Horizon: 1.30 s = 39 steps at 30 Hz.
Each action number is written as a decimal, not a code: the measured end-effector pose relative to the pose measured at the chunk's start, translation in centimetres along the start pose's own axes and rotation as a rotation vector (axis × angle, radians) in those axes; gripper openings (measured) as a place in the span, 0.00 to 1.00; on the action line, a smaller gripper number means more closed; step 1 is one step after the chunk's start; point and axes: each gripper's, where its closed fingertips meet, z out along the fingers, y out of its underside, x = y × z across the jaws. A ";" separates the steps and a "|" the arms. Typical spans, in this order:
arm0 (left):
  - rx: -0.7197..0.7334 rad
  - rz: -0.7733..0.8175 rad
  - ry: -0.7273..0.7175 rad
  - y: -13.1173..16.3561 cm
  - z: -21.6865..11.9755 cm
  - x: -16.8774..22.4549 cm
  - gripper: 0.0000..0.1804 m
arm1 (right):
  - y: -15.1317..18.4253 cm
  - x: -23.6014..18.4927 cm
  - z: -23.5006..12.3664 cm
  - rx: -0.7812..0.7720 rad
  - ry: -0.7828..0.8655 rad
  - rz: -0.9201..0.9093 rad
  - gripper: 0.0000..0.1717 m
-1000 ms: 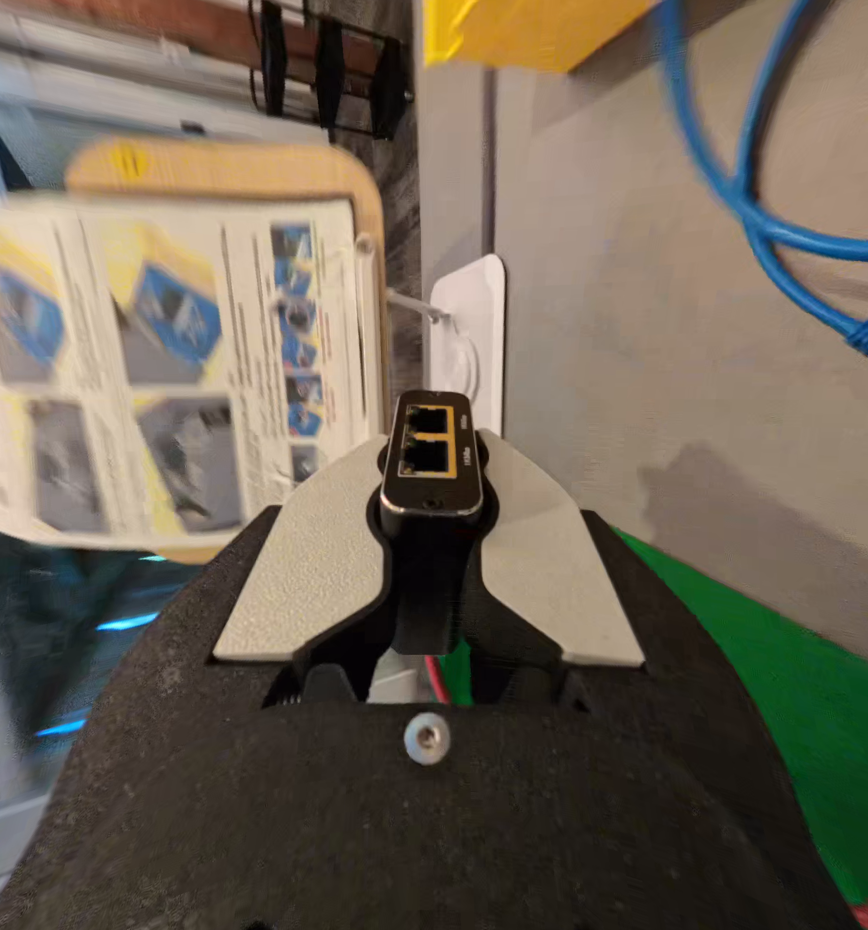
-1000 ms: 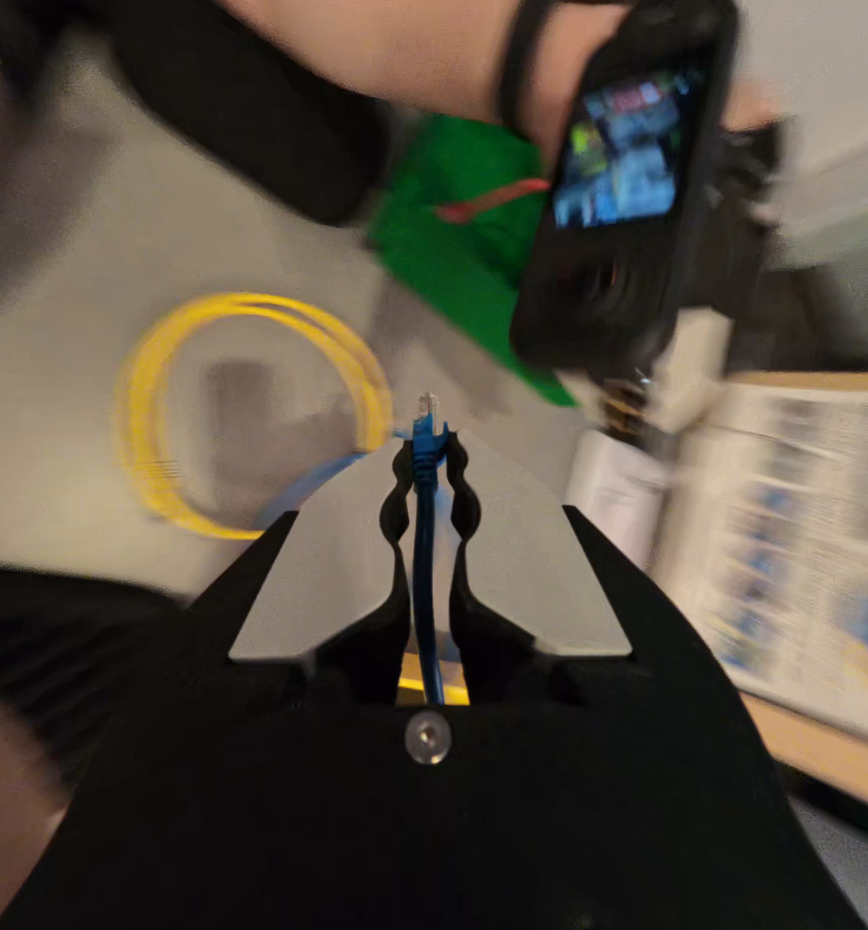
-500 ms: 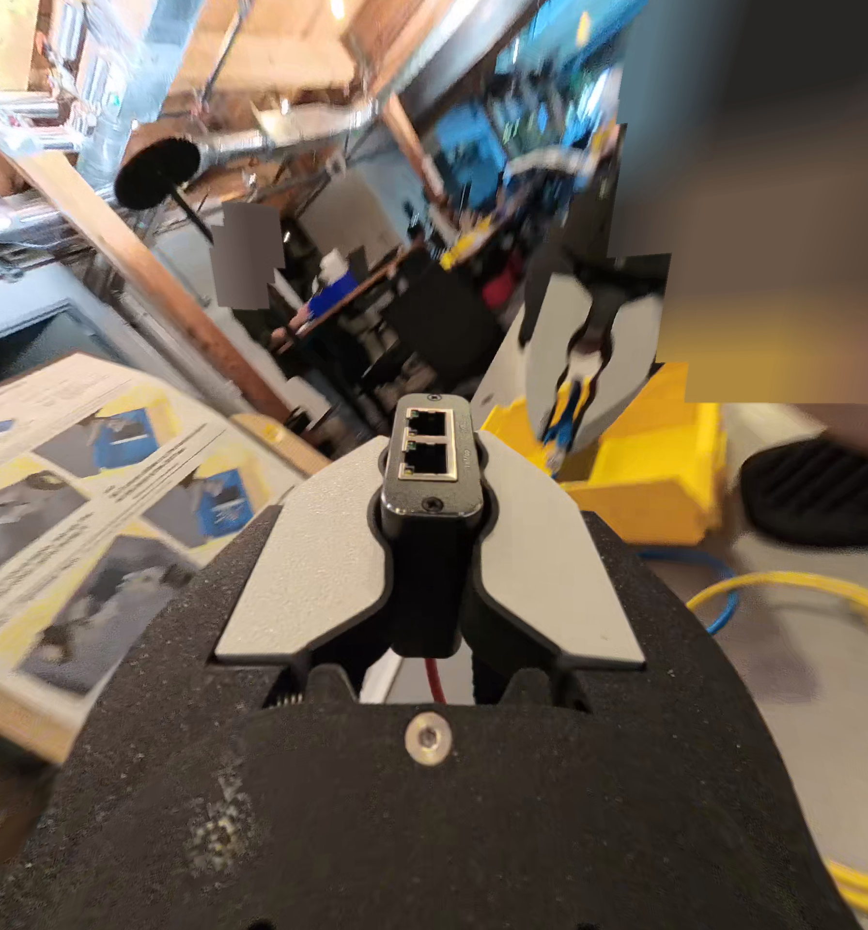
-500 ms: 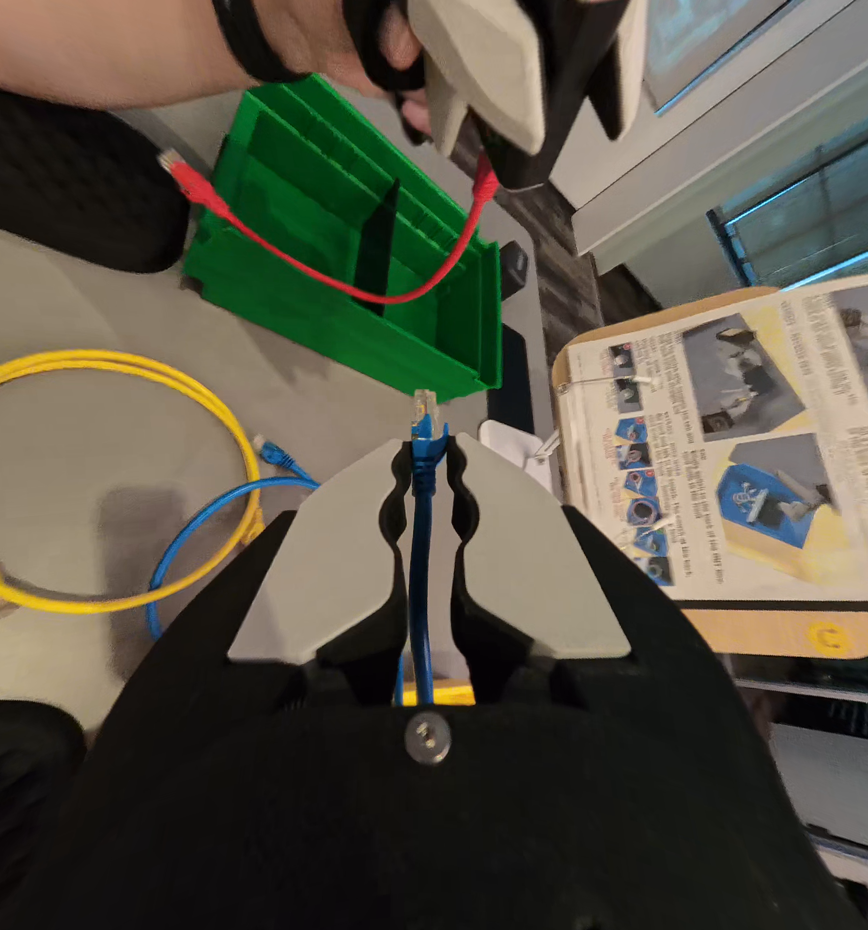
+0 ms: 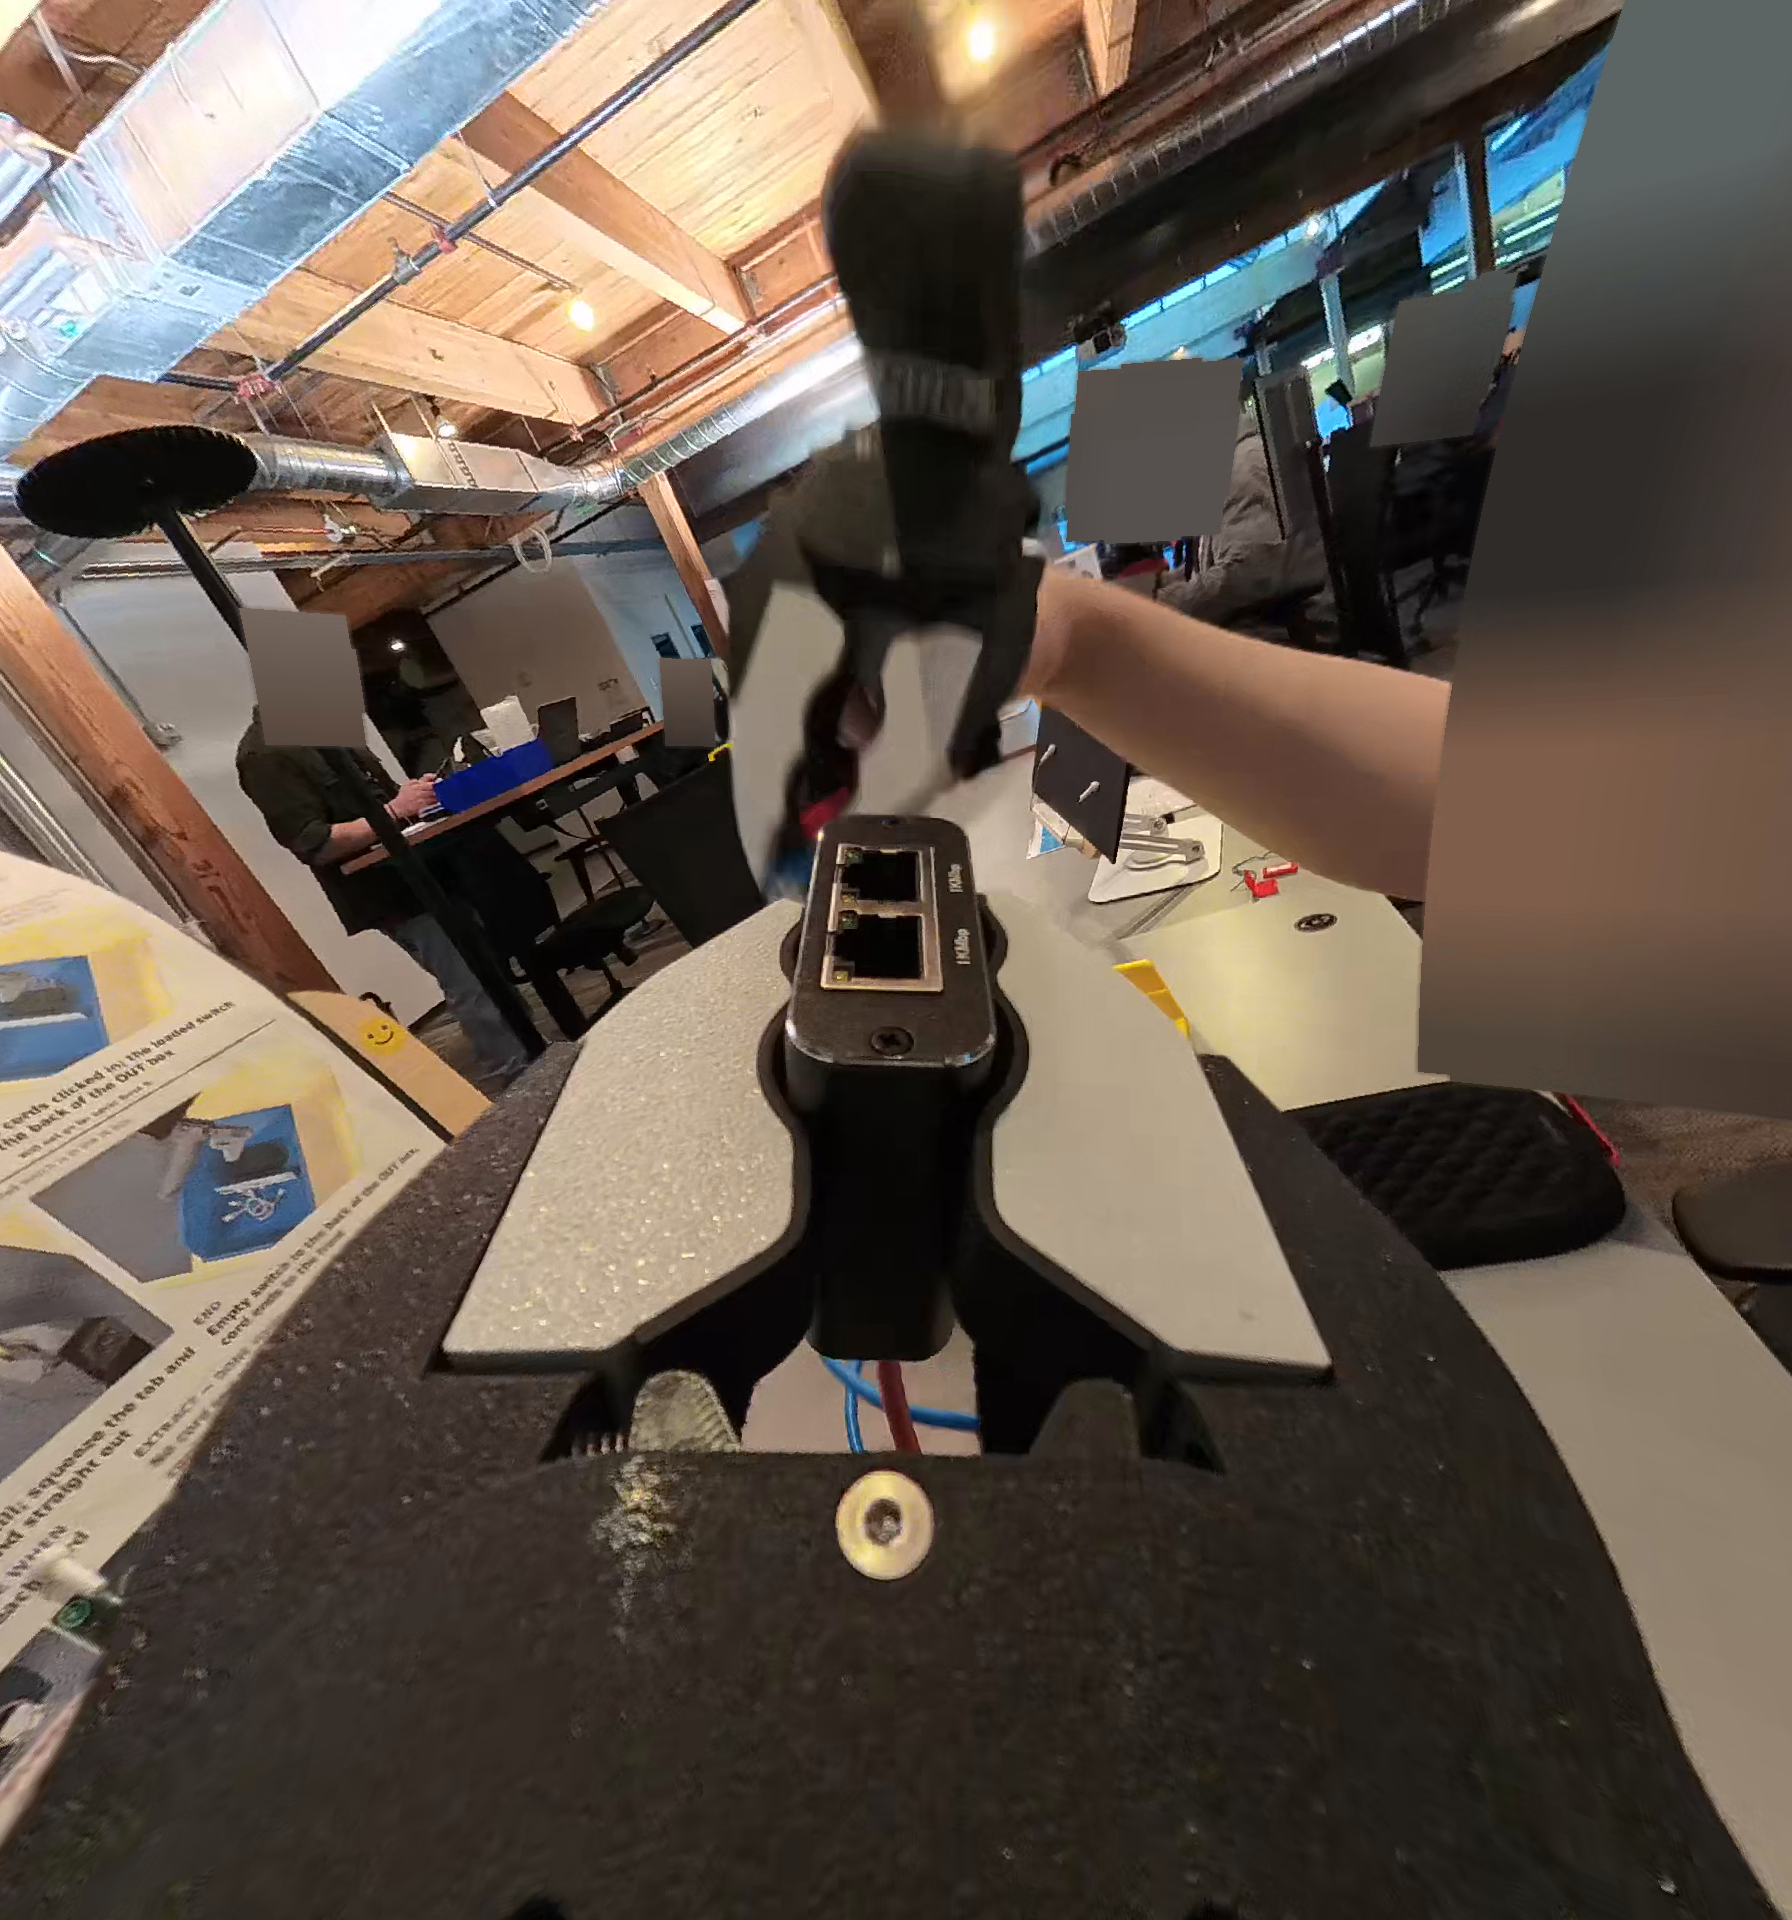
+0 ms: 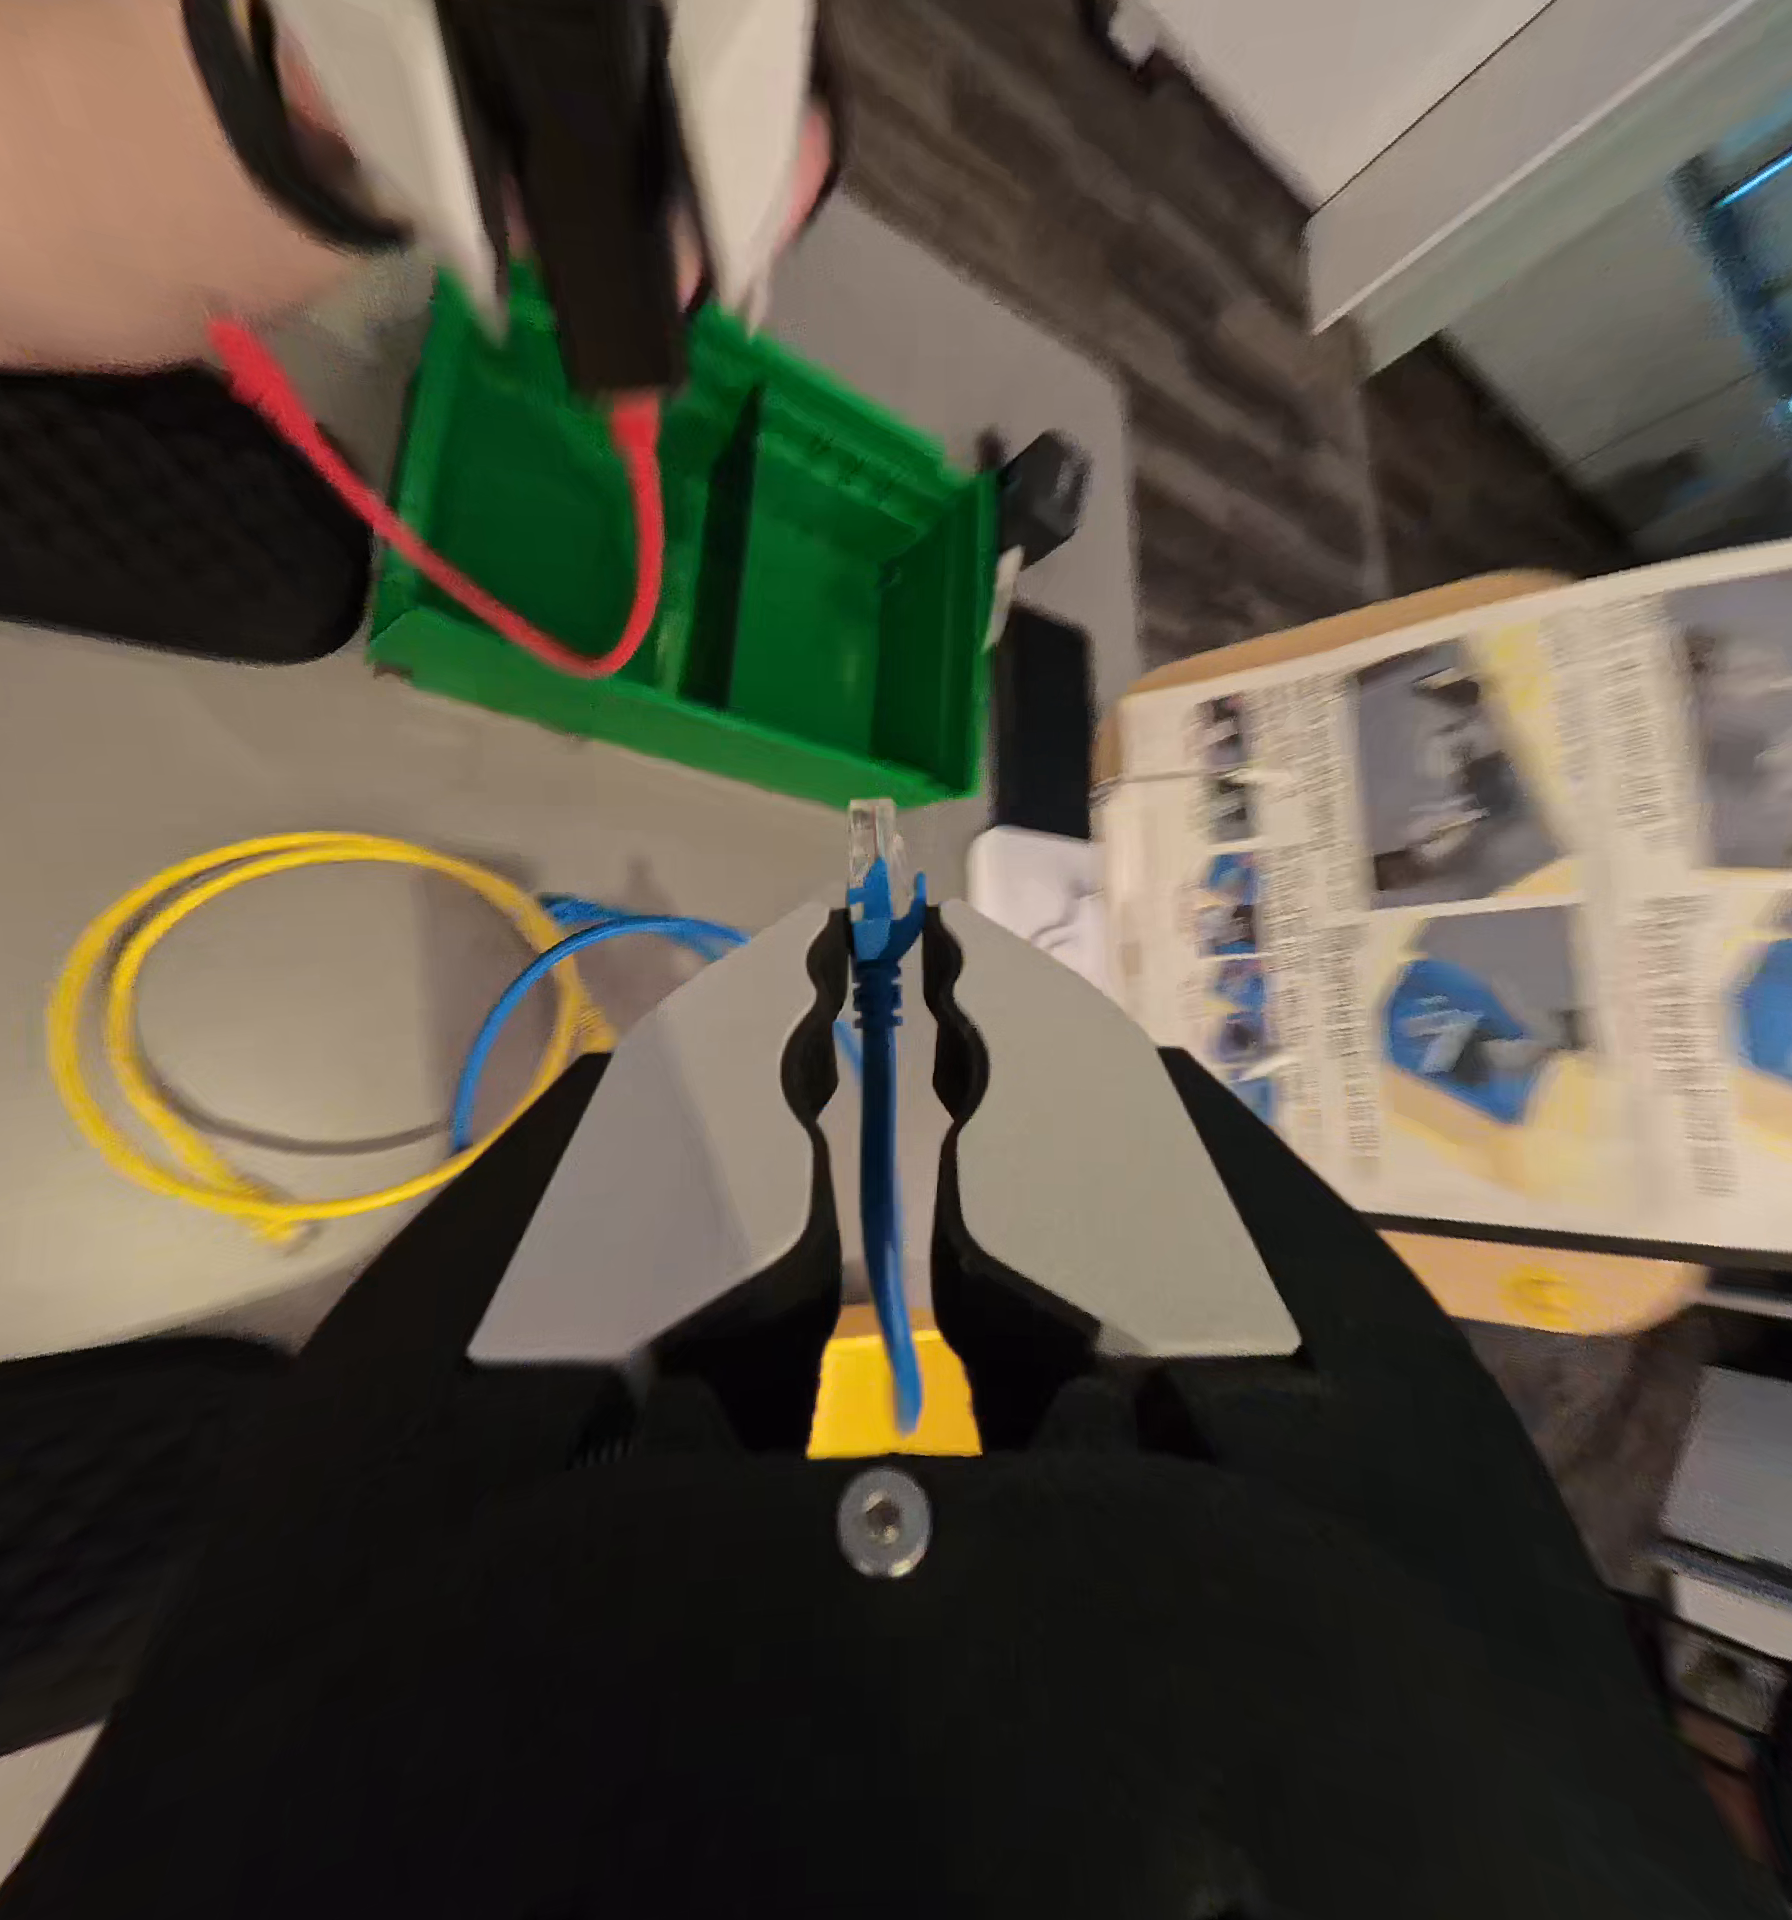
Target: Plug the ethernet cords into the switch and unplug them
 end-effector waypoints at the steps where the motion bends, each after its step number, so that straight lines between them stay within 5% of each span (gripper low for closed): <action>1: -0.003 0.007 0.001 -0.3 -0.2 0.2 0.14 | 1.4 -1.7 1.6 -0.035 -0.047 0.017 0.08; 7: -0.005 0.017 0.022 -1.3 -1.0 1.0 0.14 | 8.3 -14.2 9.5 -0.156 -0.196 0.081 0.08; 11: -0.009 -0.003 0.029 -0.8 -0.5 1.0 0.15 | 11.0 -20.6 13.4 -0.180 -0.117 0.078 0.08; 17: -0.052 -0.011 0.051 0.6 1.1 1.6 0.15 | 12.3 -23.2 15.6 -0.141 0.069 0.121 0.10; 21: -0.071 -0.012 0.057 1.4 2.0 1.8 0.15 | 12.7 -24.9 15.6 -0.121 0.012 0.191 0.24; 25: -0.062 -0.037 0.054 1.8 2.4 1.5 0.15 | 9.9 -24.4 12.9 0.058 -0.020 0.265 0.24; 31: -0.035 -0.109 0.141 2.4 3.7 2.5 0.15 | 2.7 -13.2 7.5 0.366 0.186 0.409 0.24; 36: -0.014 -0.131 0.200 2.5 4.4 3.6 0.14 | -2.4 -8.8 7.3 0.639 0.075 0.509 0.27; 38: -0.011 -0.132 0.218 2.5 4.4 3.9 0.14 | -3.8 -8.4 7.0 0.712 0.050 0.476 0.21; 39: -0.005 -0.138 0.228 2.5 4.4 4.0 0.15 | -3.8 -8.2 6.9 0.708 0.068 0.454 0.07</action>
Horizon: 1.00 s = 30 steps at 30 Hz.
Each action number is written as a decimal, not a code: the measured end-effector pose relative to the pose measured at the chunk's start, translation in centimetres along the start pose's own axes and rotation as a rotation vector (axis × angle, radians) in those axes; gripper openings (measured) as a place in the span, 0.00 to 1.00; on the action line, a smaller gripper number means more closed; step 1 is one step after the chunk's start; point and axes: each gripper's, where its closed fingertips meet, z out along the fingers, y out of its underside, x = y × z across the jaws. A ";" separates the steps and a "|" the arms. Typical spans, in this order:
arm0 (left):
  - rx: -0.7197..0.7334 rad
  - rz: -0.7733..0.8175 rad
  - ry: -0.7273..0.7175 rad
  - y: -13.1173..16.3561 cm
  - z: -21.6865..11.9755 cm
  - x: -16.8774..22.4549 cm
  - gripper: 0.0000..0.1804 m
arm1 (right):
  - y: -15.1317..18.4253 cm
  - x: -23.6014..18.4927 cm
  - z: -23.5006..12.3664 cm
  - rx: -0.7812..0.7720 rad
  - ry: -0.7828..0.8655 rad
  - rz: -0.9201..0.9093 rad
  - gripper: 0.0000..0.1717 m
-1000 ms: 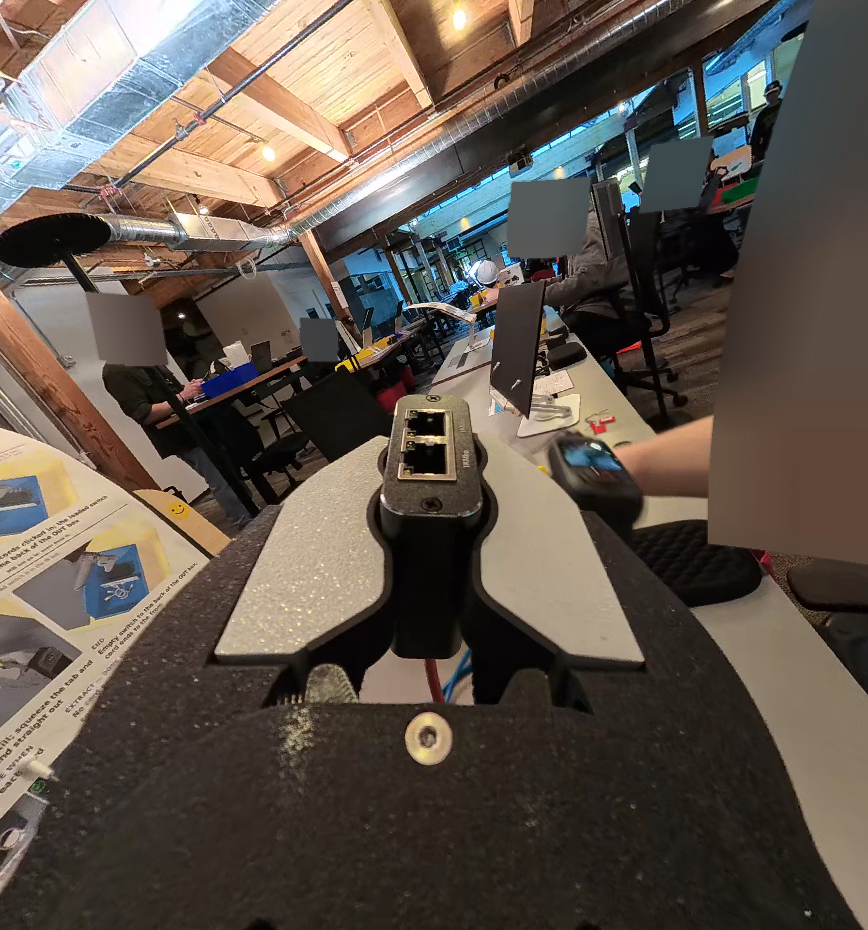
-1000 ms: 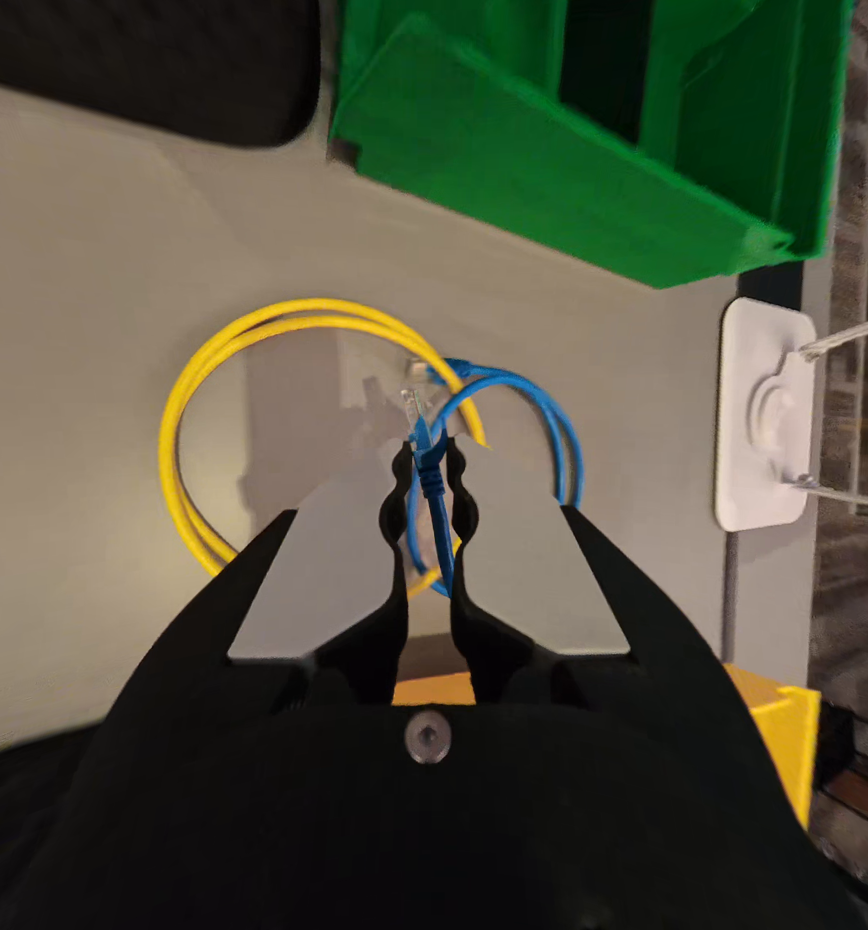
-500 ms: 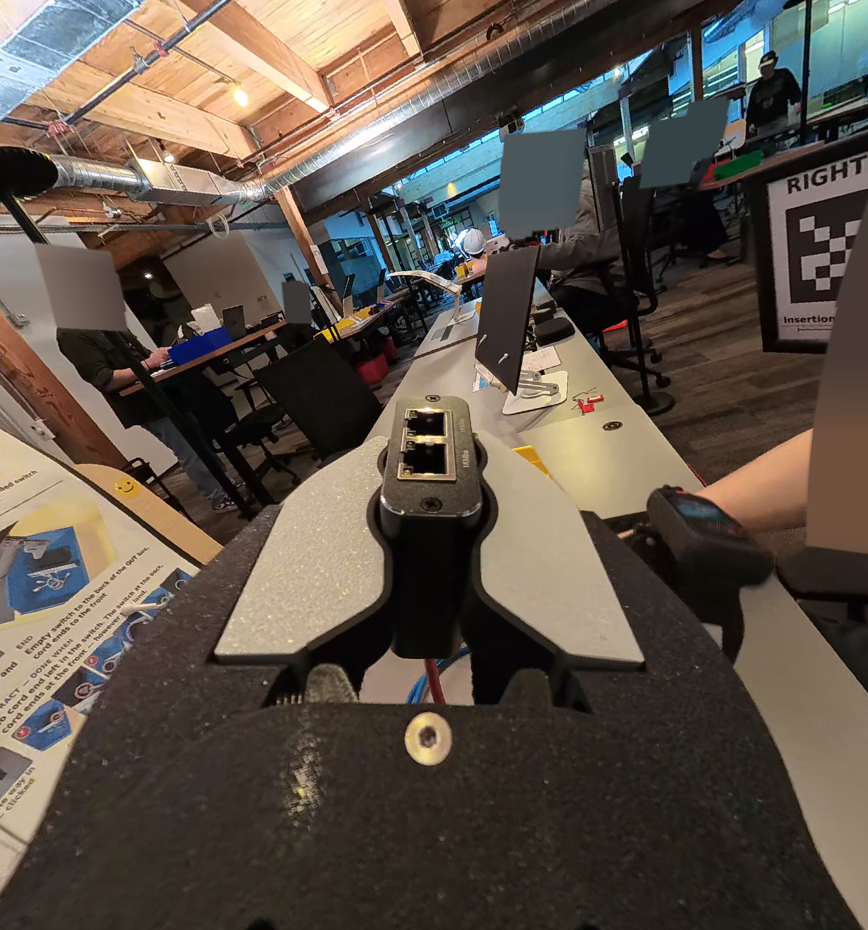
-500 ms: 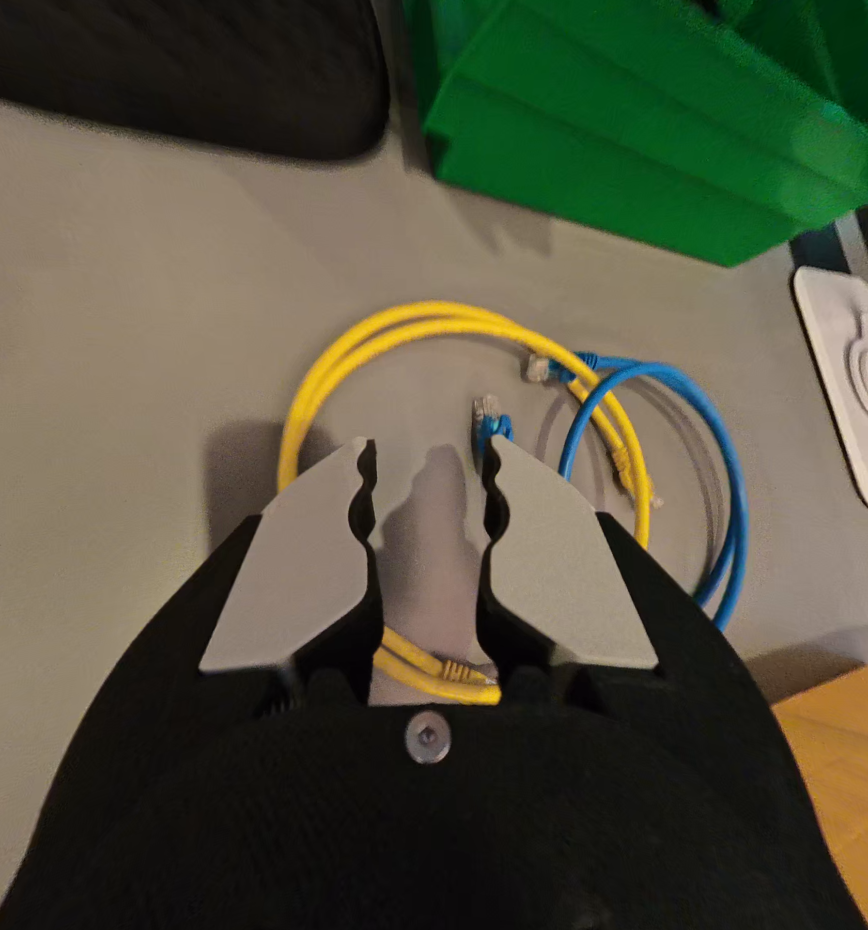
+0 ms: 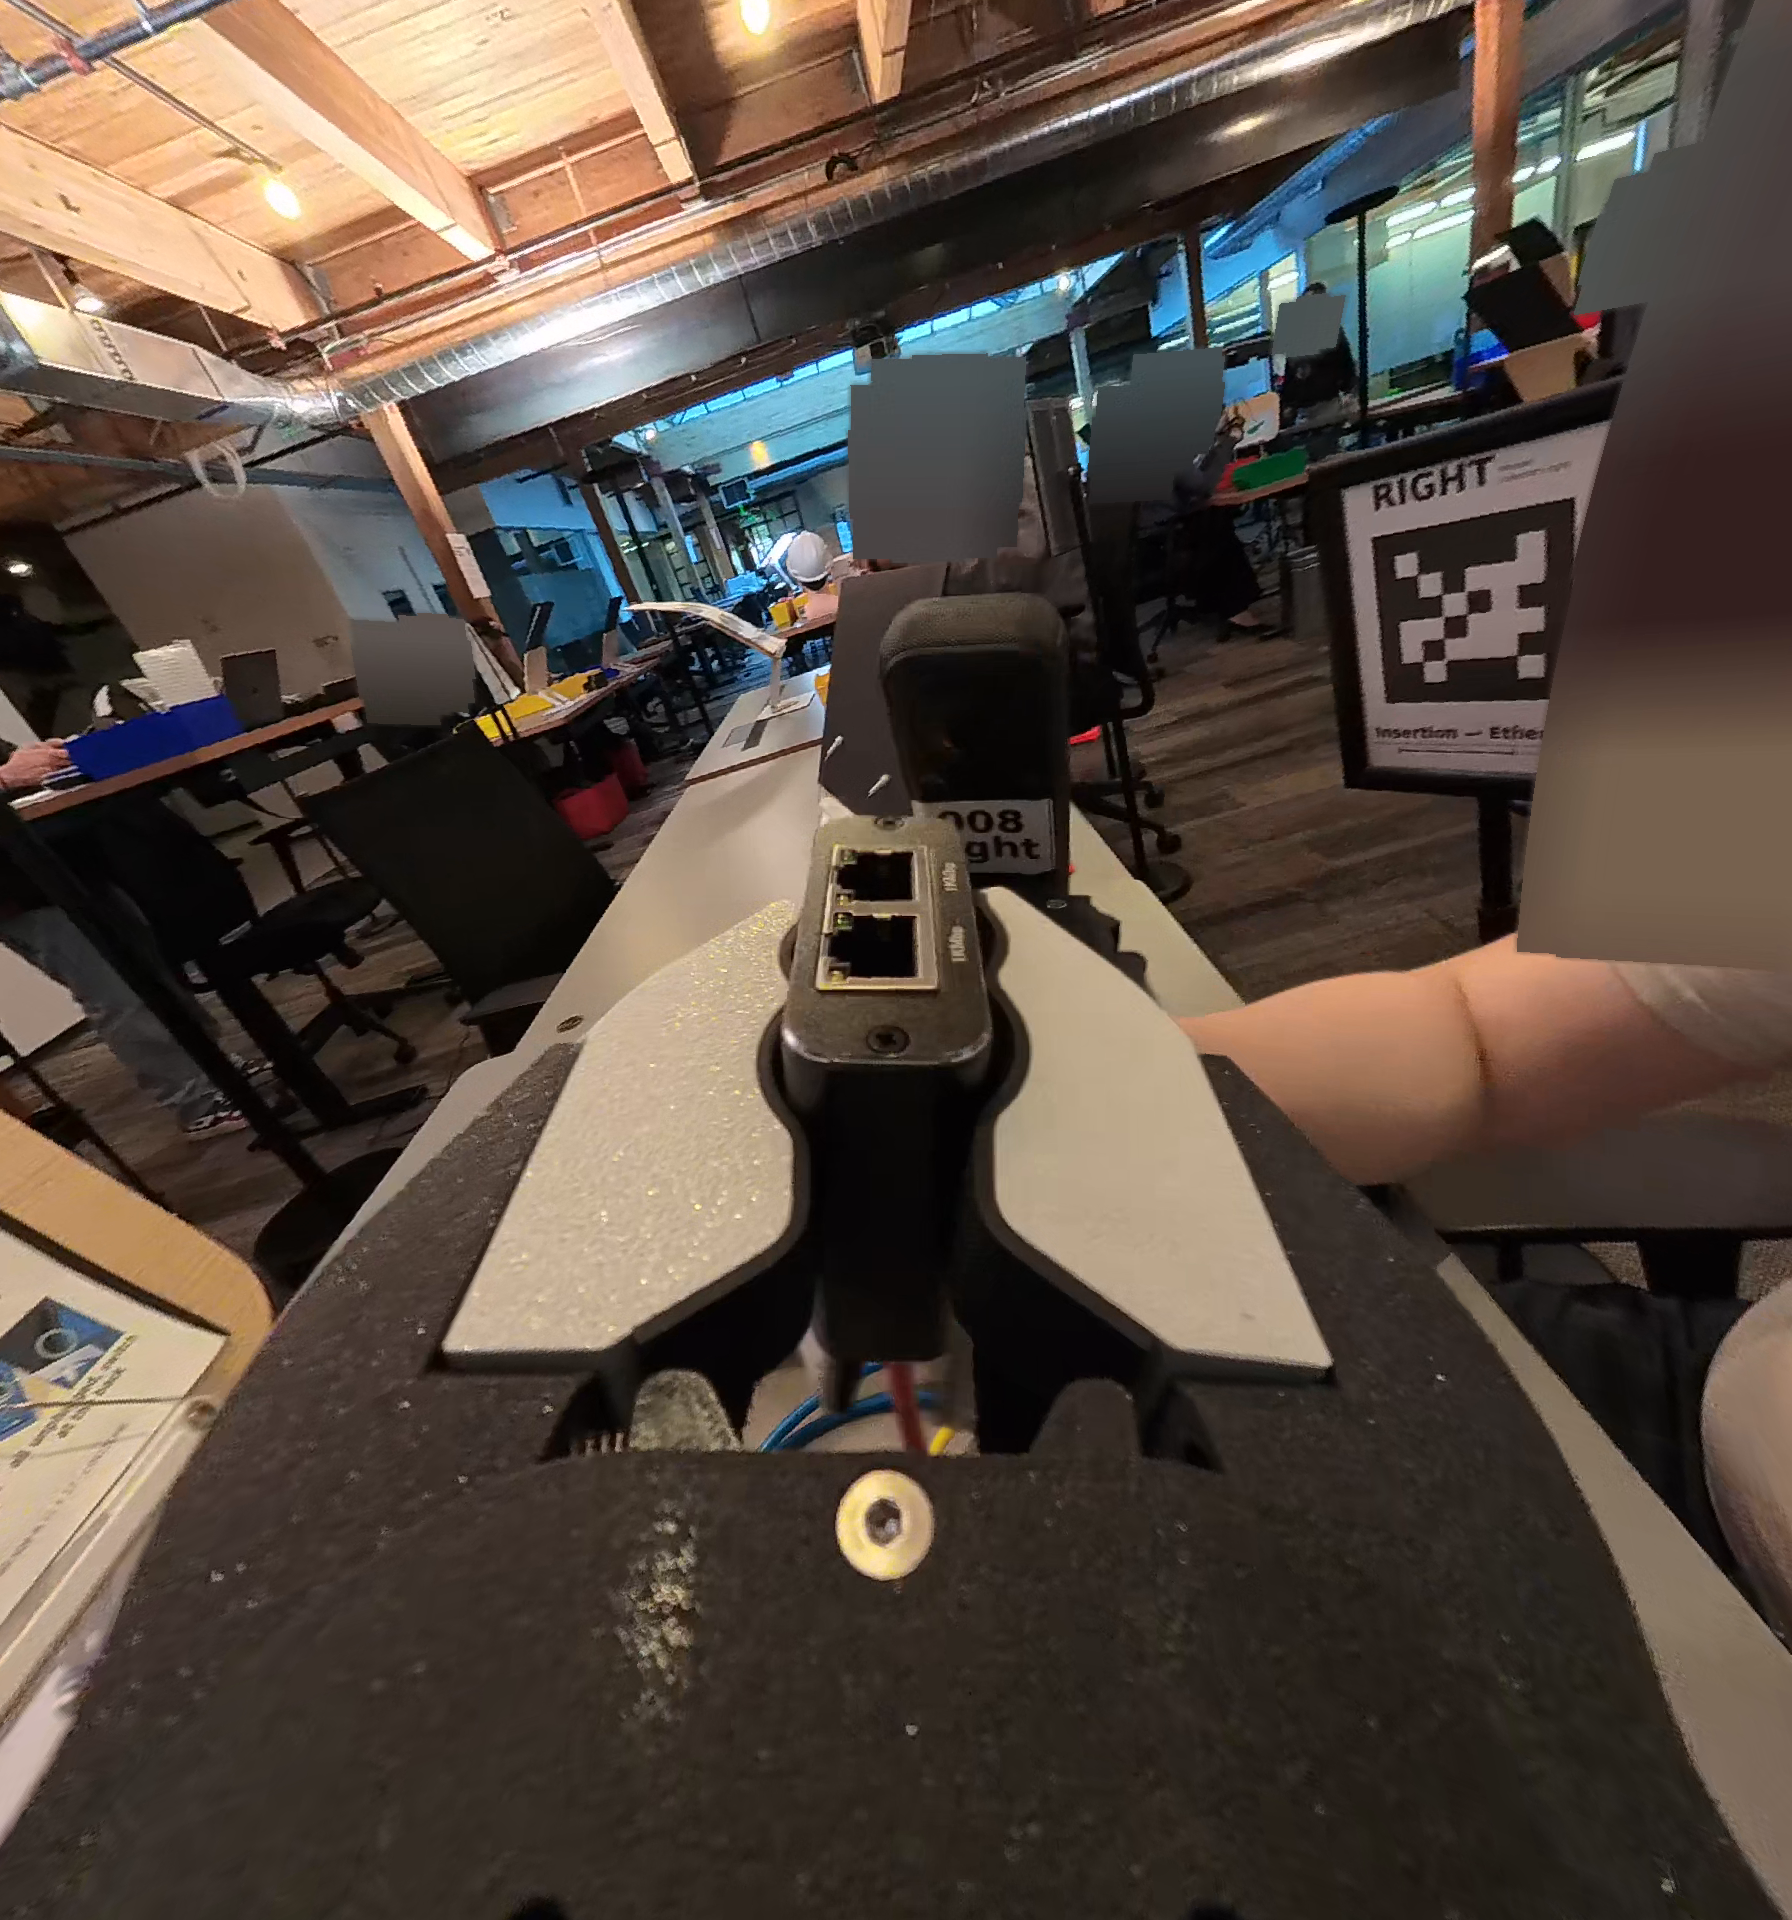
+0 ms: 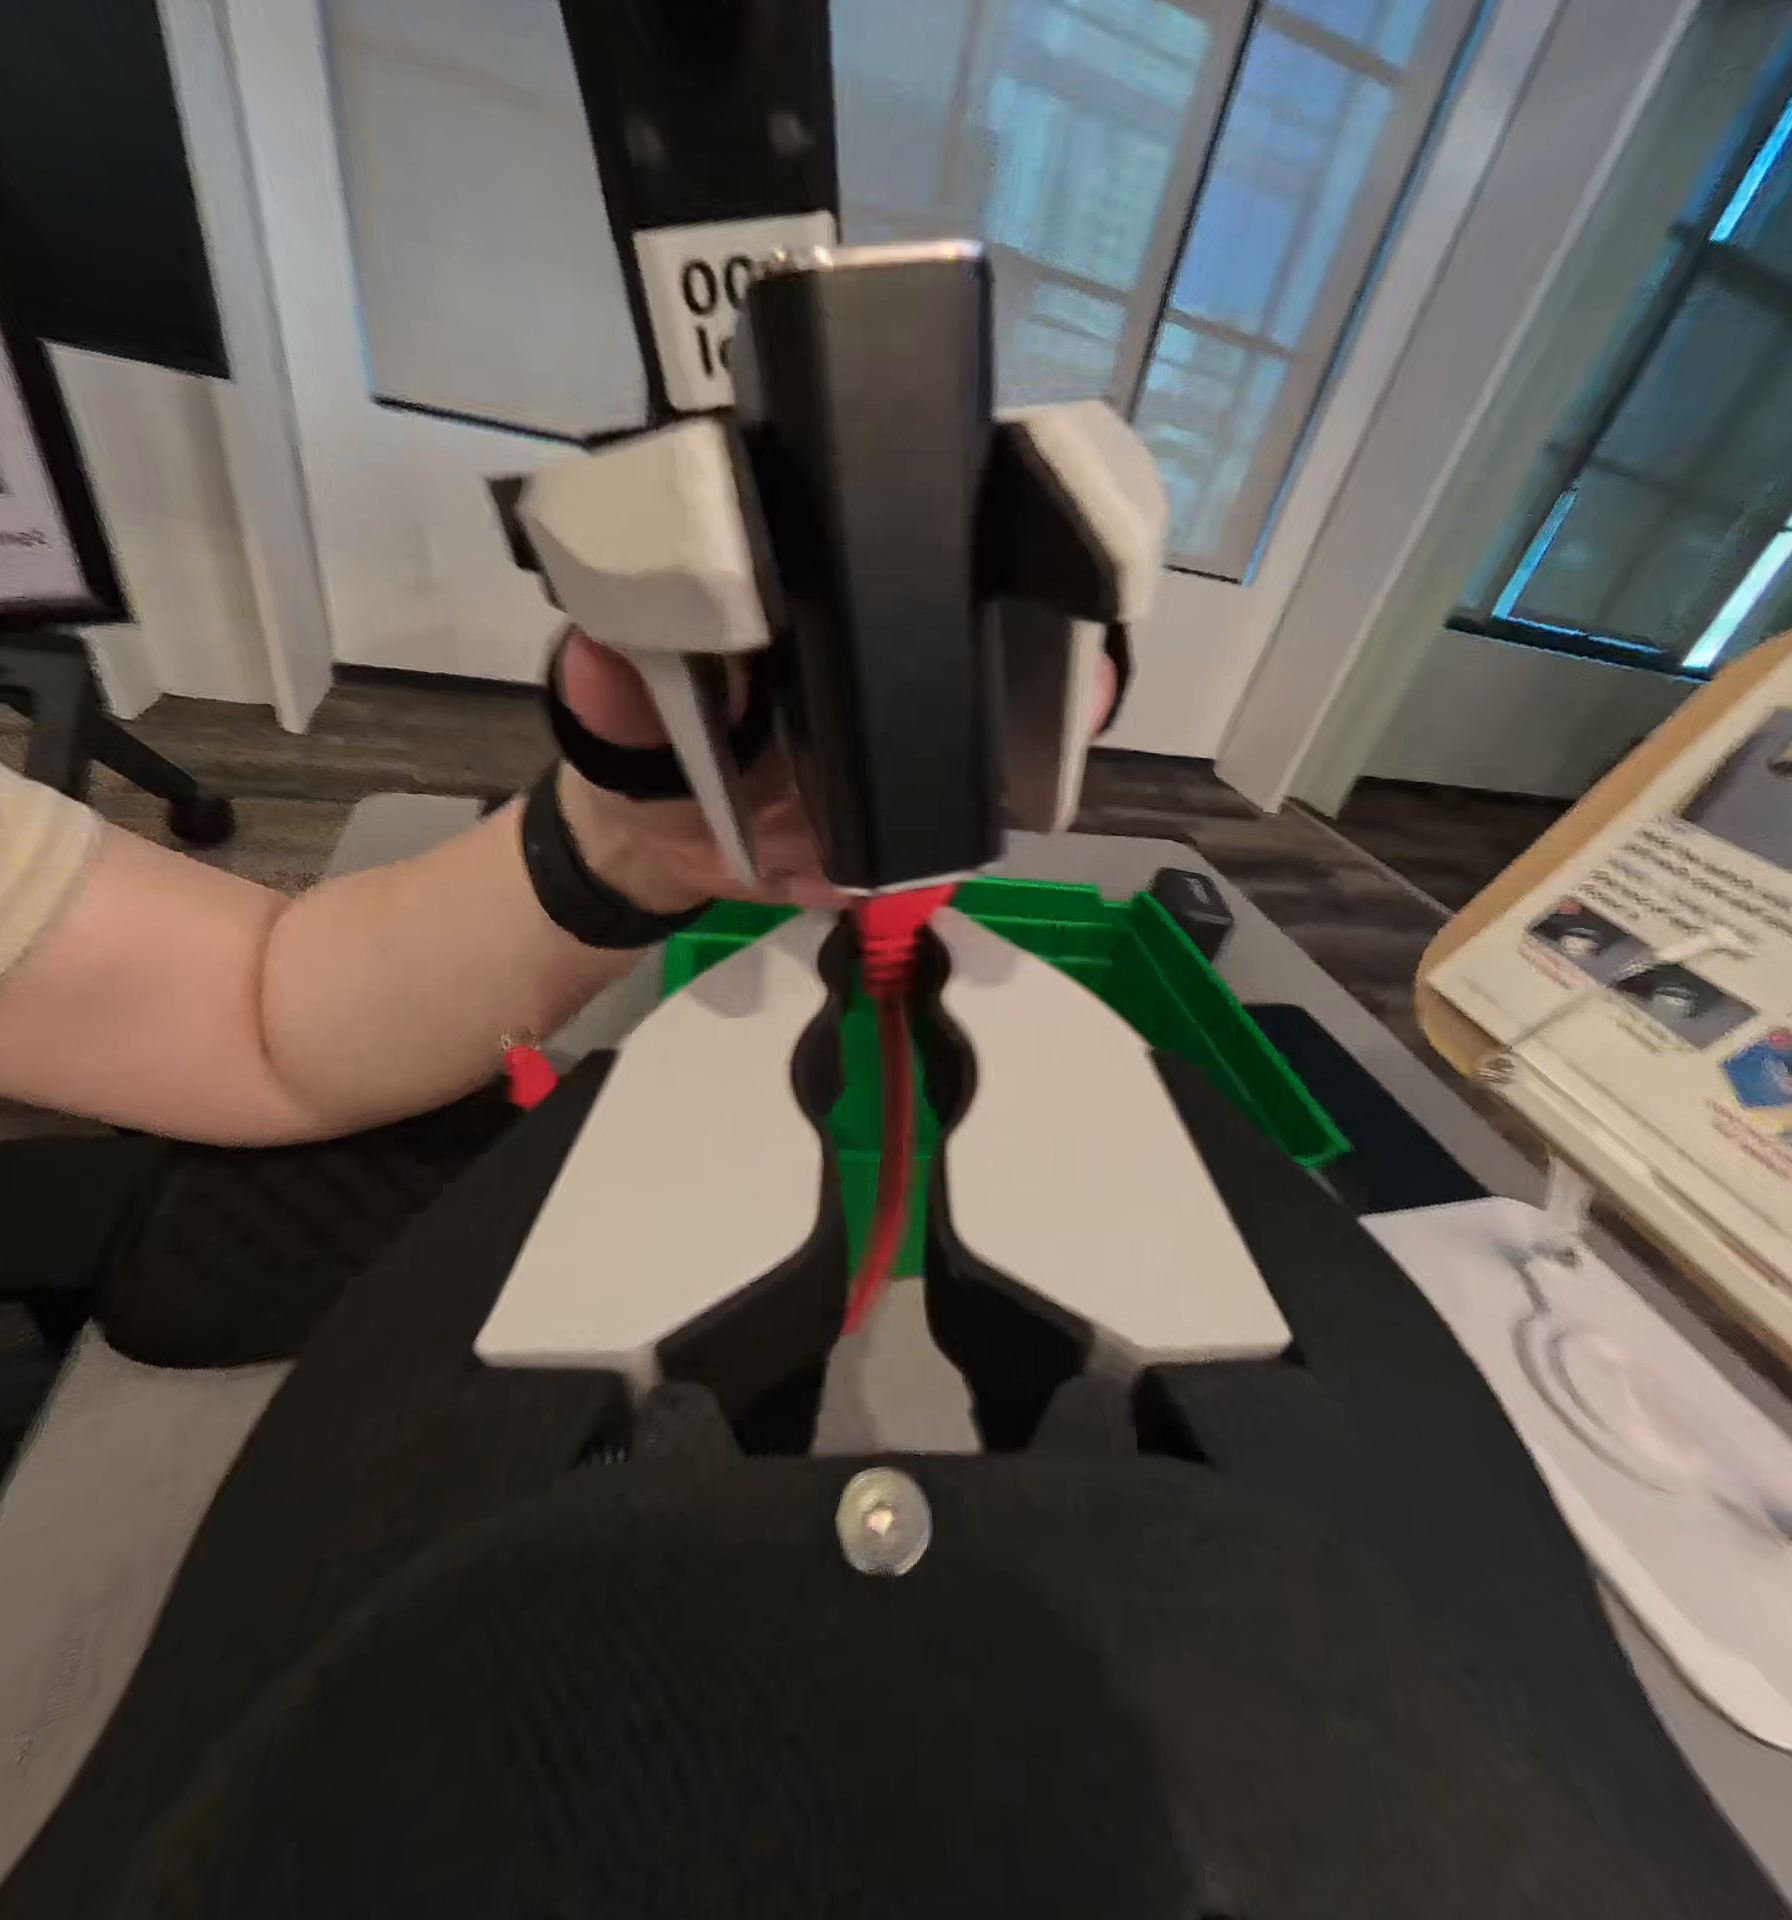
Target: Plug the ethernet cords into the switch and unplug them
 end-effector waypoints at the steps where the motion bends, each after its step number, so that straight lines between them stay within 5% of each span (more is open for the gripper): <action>1: 0.013 -0.011 0.022 -0.1 0.0 0.2 0.14 | 0.0 0.1 -0.1 -0.008 0.004 -0.044 0.06; 6: -0.004 0.022 -0.027 -0.1 -1.0 -0.7 0.23 | -0.9 1.5 -1.7 -0.082 0.086 -0.191 0.06; 16: -0.067 -0.124 -0.319 -1.8 -6.5 -5.0 0.54 | -4.6 8.1 -3.3 -0.253 0.739 -0.969 0.06; 19: -0.137 -0.114 -0.418 -1.0 -7.1 -6.0 0.54 | -3.9 9.5 -3.2 -0.278 0.842 -1.078 0.06; 26: -0.554 0.372 -0.578 2.9 -5.3 -6.0 0.35 | 1.0 11.8 -2.6 -0.500 0.740 -1.002 0.06; 30: -0.760 0.525 -0.624 6.6 -4.5 -7.6 0.33 | 1.7 11.9 -2.9 -0.581 0.734 -1.028 0.06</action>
